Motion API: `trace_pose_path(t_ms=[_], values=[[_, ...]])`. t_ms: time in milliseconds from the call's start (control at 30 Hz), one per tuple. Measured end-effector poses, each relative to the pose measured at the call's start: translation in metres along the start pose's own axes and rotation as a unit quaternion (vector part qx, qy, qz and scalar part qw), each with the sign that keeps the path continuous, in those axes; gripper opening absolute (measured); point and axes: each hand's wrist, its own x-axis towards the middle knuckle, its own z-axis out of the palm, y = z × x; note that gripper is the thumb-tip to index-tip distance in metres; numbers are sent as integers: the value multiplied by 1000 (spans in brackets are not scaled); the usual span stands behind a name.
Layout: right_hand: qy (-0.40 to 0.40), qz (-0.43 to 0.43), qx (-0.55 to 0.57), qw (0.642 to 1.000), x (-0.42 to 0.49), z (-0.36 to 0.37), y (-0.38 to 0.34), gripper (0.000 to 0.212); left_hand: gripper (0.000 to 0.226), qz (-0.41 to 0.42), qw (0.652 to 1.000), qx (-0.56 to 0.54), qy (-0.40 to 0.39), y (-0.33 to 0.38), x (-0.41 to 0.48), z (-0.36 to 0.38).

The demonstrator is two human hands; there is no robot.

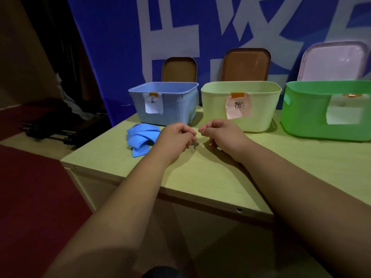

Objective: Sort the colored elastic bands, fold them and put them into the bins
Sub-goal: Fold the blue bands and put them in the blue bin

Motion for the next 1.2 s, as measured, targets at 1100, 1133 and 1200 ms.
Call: trace_pose_path(t_ms=[1100, 1133, 1200], values=[[-31, -16, -37, 999, 16, -1, 8, 12, 50, -29, 917, 286, 276, -23, 14, -22], [-29, -20, -31, 999, 16, -1, 7, 11, 54, 10, 934, 245, 261, -21, 12, -20], [-29, -27, -5, 999, 14, -1, 4, 16, 59, 86, 963, 145, 211, -16, 7, -17]])
